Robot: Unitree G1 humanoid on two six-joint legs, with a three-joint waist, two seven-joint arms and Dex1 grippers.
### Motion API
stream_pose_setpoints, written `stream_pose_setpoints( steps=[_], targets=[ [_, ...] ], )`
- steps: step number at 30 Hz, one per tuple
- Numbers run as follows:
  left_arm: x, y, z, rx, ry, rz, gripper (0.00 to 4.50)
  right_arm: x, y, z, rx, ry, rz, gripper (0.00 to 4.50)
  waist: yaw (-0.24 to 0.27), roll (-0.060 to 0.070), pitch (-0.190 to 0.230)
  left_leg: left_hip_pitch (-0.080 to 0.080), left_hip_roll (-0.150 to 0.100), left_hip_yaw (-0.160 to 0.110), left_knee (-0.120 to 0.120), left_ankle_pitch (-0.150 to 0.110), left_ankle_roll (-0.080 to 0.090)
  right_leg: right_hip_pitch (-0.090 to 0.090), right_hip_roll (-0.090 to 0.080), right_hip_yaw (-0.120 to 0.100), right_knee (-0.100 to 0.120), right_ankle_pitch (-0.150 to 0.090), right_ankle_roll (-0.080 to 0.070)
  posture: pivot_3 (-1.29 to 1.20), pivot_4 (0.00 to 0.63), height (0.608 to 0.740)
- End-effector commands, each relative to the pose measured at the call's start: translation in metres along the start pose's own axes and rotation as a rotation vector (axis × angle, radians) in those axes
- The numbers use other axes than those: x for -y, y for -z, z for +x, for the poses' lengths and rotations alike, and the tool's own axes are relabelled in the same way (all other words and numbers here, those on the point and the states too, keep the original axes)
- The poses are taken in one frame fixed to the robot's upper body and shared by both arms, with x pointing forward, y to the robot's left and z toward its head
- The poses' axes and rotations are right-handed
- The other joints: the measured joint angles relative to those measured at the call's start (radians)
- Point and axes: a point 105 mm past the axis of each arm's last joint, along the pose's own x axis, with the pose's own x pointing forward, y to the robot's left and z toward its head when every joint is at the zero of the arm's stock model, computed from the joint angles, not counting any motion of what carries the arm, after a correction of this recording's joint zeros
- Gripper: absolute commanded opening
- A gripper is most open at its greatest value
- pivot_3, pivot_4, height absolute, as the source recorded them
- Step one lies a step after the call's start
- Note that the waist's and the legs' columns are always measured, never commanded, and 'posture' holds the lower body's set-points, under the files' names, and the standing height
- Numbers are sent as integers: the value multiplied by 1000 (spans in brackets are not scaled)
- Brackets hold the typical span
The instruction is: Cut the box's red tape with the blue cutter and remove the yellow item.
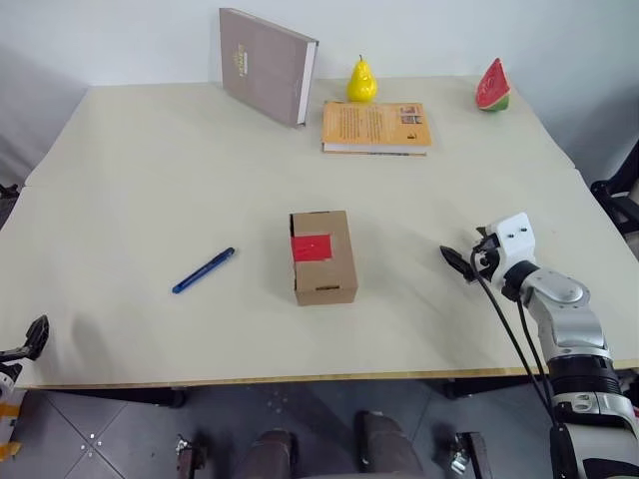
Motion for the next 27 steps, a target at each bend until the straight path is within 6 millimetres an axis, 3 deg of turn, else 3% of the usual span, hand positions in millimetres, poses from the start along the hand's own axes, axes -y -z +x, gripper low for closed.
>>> stream_pose_setpoints(
  steps=[1, 9, 18, 27],
  targets=[
    [-9, -7, 0, 19, -34, 16, 4467, 0, -11, -1, 40, 6, -16, 4500, 0, 0, 0, 0, 0, 0, 0, 0, 0, 0, 0, 0, 0, 0, 0, 0, 150, 740],
    [-7, -15, 8, 35, -33, 58, 4467, -2, -11, -2, 42, 5, -19, 4500, 1, 0, 0, 0, 0, 0, 0, 0, 0, 0, 0, 0, 1, 0, 0, 0, 150, 740],
    [15, -33, 23, 83, 21, 105, 4467, -5, -15, -2, 43, -12, -43, 4500, 0, 0, 0, 0, 0, 0, 1, 0, 0, -1, 0, 0, 6, 0, 0, 0, 150, 740],
    [74, -66, 48, 164, 284, 170, 4467, -21, -33, -3, 70, -77, -59, 4500, 1, 0, 0, 0, -1, 0, 2, 0, 0, -1, 0, 0, 7, 0, 0, 0, 150, 740]
  ],
)
